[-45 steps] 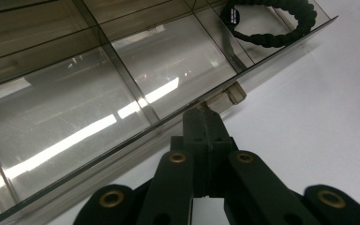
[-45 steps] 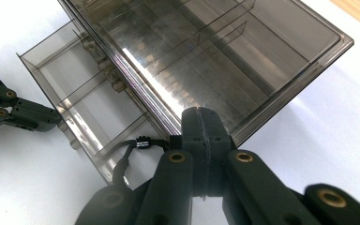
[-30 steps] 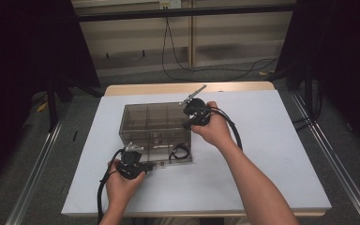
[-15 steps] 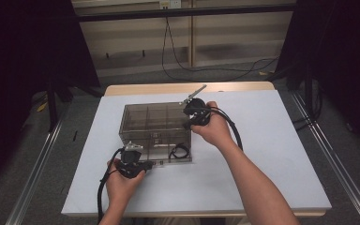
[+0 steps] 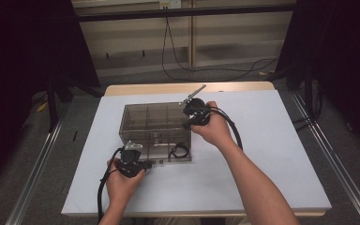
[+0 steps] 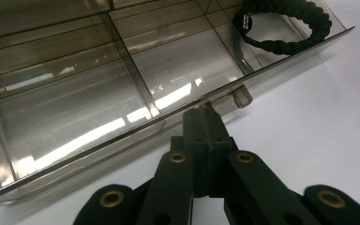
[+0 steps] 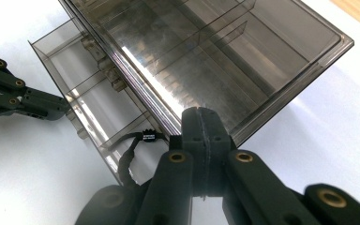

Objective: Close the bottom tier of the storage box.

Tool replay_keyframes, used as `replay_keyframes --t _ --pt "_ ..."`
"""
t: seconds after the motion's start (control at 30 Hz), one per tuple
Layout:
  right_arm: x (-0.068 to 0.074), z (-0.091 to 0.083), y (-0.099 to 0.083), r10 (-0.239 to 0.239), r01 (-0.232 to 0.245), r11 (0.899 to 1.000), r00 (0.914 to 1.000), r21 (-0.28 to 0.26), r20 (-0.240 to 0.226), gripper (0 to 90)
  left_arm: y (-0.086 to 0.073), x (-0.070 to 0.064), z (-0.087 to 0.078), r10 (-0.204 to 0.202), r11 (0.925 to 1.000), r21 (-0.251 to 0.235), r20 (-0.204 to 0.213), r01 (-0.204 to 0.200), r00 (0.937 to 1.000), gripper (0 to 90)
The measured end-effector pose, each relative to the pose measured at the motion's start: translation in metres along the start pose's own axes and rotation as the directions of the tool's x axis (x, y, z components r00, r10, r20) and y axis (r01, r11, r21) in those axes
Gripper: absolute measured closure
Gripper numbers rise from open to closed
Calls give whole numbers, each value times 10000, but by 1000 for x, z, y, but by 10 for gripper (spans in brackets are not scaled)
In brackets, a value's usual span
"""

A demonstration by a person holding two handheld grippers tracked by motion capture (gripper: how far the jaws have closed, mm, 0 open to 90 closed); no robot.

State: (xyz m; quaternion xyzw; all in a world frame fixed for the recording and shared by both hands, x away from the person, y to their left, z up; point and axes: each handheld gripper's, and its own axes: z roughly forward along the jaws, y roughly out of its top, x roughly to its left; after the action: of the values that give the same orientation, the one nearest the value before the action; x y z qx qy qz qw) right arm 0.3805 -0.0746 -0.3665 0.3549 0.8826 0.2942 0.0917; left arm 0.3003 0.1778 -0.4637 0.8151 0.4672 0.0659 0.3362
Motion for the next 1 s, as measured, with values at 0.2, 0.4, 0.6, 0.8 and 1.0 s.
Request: replay_keyframes --t 0.2,0.4,0.6,0.8,1.0 --pt "0 0 0 2 -2 10000 10000 -12 28 900 1 1 1 -79 9999 -71 -25 79 10000 900" --pt "0 0 0 -40 40 10000 10000 -40 41 900 2 2 1 -124 9999 -118 -28 124 9999 900" --pt "0 0 0 -64 64 10000 10000 -55 41 900 3 2 2 -194 9997 -177 -84 193 9998 900" --pt "0 0 0 -10 10 10000 10000 -34 -15 900 3 2 2 -128 9998 -183 -157 125 9998 900" --pt "-1 0 -1 -116 116 9999 9999 -55 -32 900 4 1 3 -162 9995 -262 -191 157 9997 900"
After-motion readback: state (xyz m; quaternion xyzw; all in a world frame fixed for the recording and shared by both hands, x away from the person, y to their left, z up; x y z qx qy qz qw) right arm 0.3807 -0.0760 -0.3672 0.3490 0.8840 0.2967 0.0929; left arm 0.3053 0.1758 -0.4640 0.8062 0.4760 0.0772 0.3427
